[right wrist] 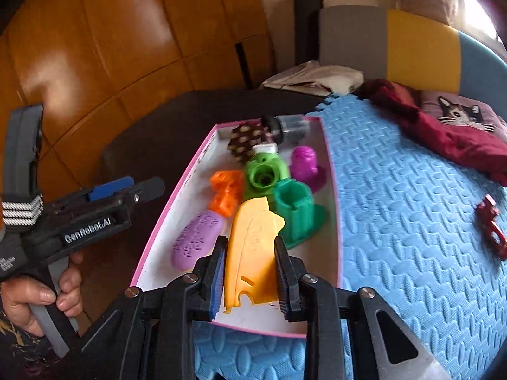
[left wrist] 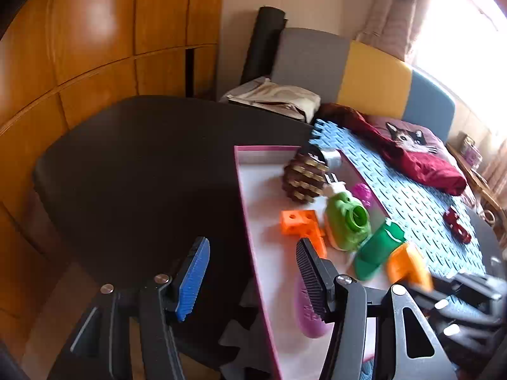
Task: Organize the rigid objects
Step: 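Carry the yellow plastic piece over the tray with the right gripper, then open the right gripper to drop the yellow piece into the tray, then move the left gripper to the red interlocking block and grasp it, then grasp the red cylinder on the mat with the right gripper, then carry the red block over the tray with the left gripper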
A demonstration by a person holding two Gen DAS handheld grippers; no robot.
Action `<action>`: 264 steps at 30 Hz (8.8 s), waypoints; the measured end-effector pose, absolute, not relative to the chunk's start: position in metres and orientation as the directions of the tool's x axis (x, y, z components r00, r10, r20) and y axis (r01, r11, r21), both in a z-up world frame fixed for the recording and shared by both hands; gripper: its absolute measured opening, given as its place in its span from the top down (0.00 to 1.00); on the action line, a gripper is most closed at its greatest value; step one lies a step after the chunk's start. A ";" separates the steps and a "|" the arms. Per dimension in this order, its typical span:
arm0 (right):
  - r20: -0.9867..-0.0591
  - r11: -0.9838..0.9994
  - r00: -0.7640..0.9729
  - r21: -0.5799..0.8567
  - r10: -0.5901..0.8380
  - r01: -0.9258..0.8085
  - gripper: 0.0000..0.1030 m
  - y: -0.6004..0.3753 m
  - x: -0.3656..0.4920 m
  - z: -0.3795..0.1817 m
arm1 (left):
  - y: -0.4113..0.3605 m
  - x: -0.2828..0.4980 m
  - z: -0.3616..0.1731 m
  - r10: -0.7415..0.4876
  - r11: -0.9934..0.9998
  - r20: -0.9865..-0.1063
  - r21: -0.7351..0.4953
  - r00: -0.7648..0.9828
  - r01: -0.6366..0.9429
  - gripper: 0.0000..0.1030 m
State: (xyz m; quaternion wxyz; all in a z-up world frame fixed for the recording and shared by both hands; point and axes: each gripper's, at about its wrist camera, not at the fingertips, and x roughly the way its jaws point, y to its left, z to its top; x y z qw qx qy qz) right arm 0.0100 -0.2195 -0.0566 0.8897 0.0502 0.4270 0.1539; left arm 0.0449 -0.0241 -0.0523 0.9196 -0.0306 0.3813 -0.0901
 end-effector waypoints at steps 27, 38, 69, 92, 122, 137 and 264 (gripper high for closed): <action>-0.773 0.953 0.564 0.183 0.290 -0.240 0.61 -0.204 0.005 -0.085 | -0.022 0.040 -0.050 -0.174 0.984 -0.694 -0.104 0.699 0.142 0.44; -0.753 0.965 0.608 0.156 0.253 -0.209 0.60 -0.215 -0.003 -0.070 | -0.030 0.034 -0.048 -0.187 0.981 -0.693 -0.096 0.696 0.167 0.44; -0.760 0.829 0.556 0.041 -0.337 0.558 0.60 -0.509 -0.037 -0.074 | -0.100 0.028 -0.015 -0.290 0.937 -0.657 -0.045 0.696 0.347 0.44; -0.781 0.683 0.568 0.267 -0.260 0.680 0.58 -0.555 -0.059 -0.076 | -0.309 0.044 -0.016 -0.499 0.737 -0.715 -0.053 0.489 0.674 0.37; -0.774 0.569 0.616 0.444 -0.146 0.692 0.57 -0.575 -0.071 -0.085 | -0.480 0.116 -0.084 -0.530 0.562 -0.807 -0.104 0.261 0.820 0.62; -0.778 0.627 0.615 0.418 -0.126 0.657 0.57 -0.564 -0.062 -0.085 | -0.346 0.036 -0.088 -0.466 0.734 -0.769 -0.059 0.438 0.677 0.62; -0.799 0.836 0.529 0.062 -0.286 0.545 0.26 -0.513 0.044 -0.119 | -0.076 0.088 -0.061 -0.552 0.833 -0.686 -0.464 0.473 0.300 0.62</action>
